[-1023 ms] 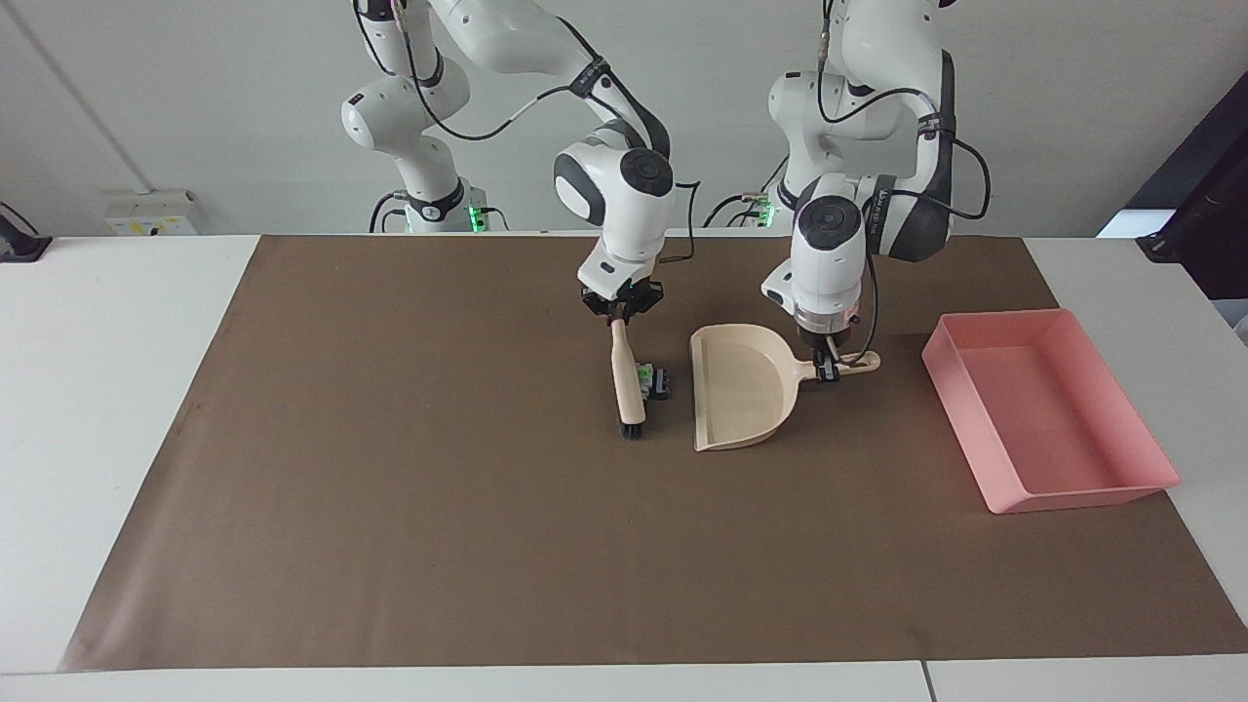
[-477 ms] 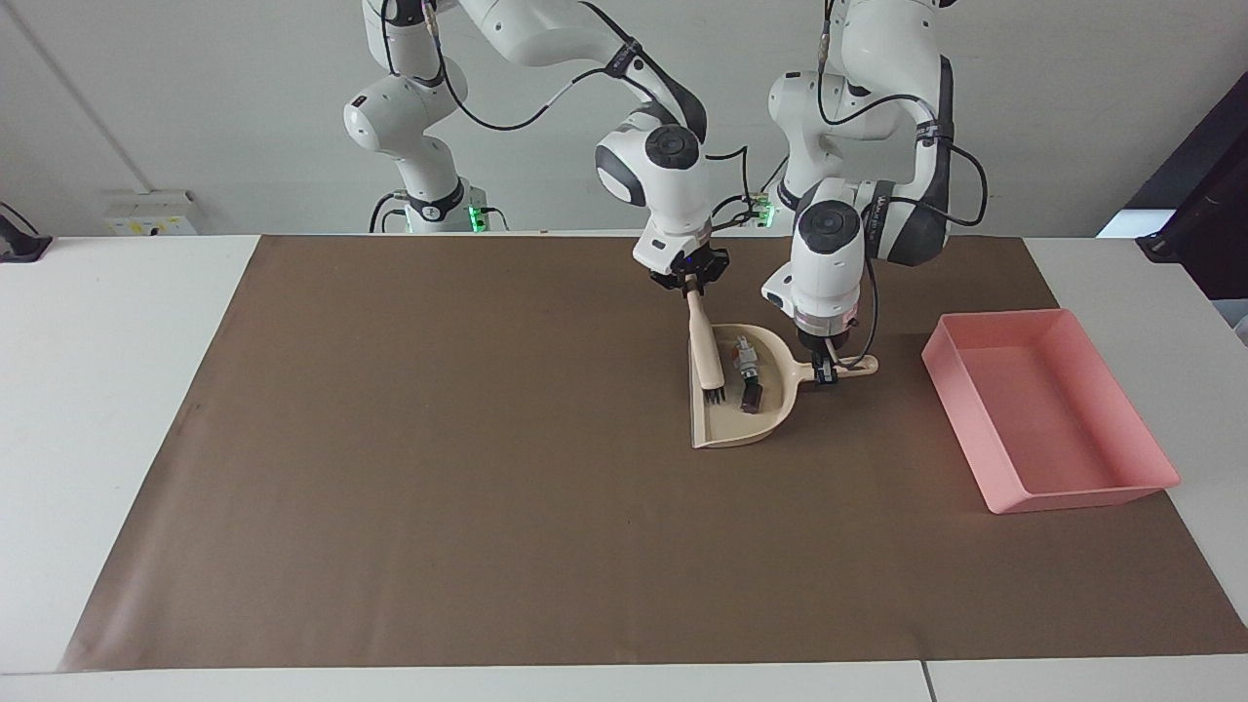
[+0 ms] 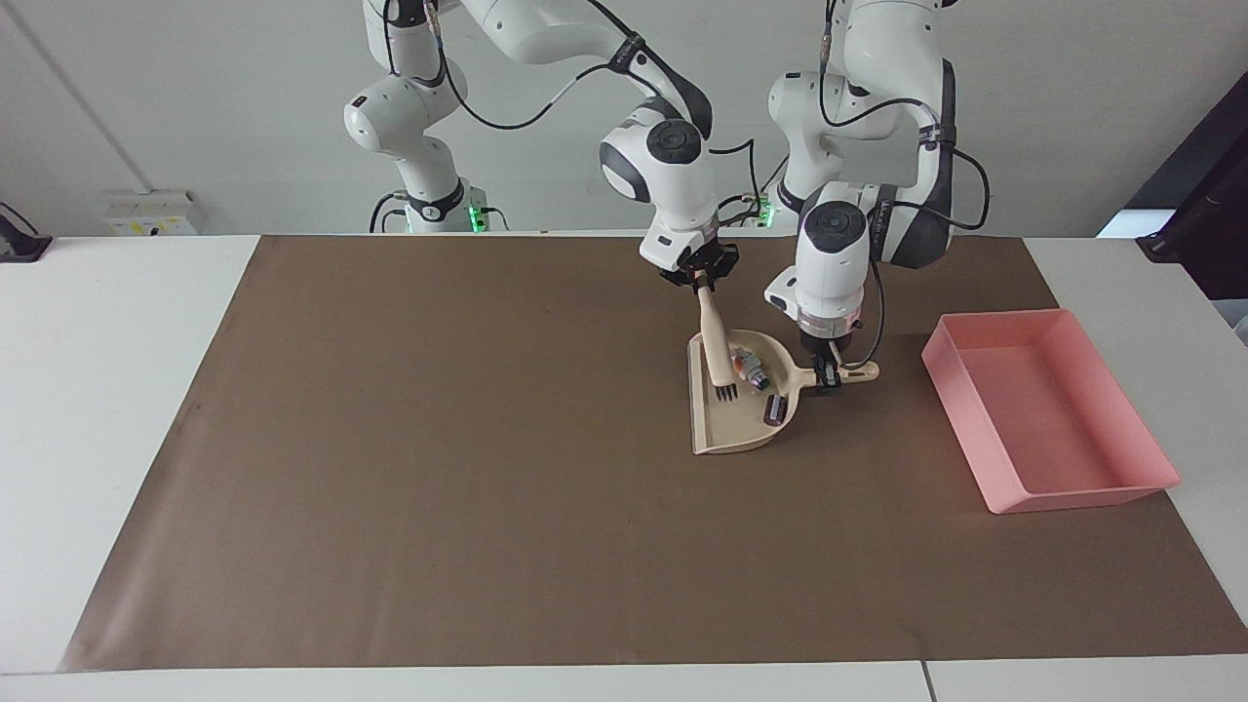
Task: Clean e-waste and dump in bin
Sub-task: 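Sweep the component into the dustpan with the brush in the right gripper, then lift the dustpan with the left gripper while the right gripper returns the brush, then tip the dustpan over the pink bin with the left gripper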
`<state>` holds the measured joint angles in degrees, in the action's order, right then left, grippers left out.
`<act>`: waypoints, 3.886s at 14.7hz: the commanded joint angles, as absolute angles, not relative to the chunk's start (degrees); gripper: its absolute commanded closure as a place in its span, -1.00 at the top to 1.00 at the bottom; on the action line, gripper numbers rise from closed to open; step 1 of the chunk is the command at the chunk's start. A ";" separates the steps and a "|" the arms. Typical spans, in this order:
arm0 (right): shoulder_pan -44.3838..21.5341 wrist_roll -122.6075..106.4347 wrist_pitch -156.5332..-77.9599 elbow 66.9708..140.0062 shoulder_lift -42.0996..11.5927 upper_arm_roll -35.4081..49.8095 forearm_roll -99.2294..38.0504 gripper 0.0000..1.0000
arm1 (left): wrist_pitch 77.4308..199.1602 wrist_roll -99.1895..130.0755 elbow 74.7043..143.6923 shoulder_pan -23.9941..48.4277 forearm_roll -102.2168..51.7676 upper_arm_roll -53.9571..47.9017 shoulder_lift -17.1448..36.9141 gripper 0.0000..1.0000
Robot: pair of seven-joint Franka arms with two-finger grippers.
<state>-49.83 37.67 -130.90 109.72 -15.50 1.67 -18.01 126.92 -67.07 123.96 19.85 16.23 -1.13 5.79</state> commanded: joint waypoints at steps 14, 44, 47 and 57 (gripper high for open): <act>-14.36 19.46 -95.54 110.13 7.91 1.23 -6.86 -1.00 | 120.68 -81.19 124.19 11.52 4.06 -0.80 -2.28 -1.00; 12.57 -13.51 -128.14 137.63 4.83 1.41 2.37 -0.90 | 121.20 -102.48 97.47 -22.06 28.28 -0.18 11.95 -0.99; 13.01 -15.73 -128.14 137.90 4.92 1.41 2.37 -0.86 | 120.50 -99.76 98.61 -19.25 34.70 -0.17 12.04 -1.00; 11.08 -13.63 -121.48 129.92 4.83 1.93 2.37 1.00 | 105.31 -96.42 93.52 -12.23 45.15 -0.17 9.67 -1.00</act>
<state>11.50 -14.34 -125.52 133.98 4.14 1.26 1.65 109.21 -98.10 94.17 -14.93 42.20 -0.63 11.31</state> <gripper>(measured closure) 0.057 0.665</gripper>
